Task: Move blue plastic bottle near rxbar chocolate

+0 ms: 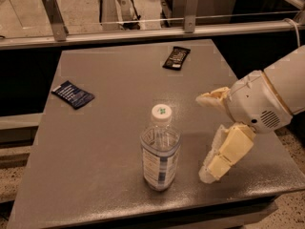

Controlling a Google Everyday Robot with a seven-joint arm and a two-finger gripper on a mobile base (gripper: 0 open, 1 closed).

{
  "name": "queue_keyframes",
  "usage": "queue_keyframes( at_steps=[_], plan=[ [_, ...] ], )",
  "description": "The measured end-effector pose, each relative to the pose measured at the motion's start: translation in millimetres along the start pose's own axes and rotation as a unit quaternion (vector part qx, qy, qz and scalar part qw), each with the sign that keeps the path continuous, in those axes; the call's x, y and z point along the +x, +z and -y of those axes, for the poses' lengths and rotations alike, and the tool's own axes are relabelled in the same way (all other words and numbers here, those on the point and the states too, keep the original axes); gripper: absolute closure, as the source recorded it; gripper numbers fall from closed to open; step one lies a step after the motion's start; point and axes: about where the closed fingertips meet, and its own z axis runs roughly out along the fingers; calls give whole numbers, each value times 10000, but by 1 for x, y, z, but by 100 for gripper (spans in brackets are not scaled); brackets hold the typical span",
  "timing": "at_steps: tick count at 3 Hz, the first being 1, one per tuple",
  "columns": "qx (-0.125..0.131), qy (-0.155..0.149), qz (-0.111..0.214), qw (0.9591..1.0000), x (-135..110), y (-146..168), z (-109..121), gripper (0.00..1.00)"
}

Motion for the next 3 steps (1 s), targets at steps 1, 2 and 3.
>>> queue_keyframes(
  at_steps=[1, 2, 3],
  plan=[
    [-357, 91, 607, 9975, -17, 18, -16, 0],
    [-499, -2, 1073, 9930, -36, 40, -35, 0],
    [-488, -61, 1420, 9887, -48, 64, -47, 18]
  ],
)
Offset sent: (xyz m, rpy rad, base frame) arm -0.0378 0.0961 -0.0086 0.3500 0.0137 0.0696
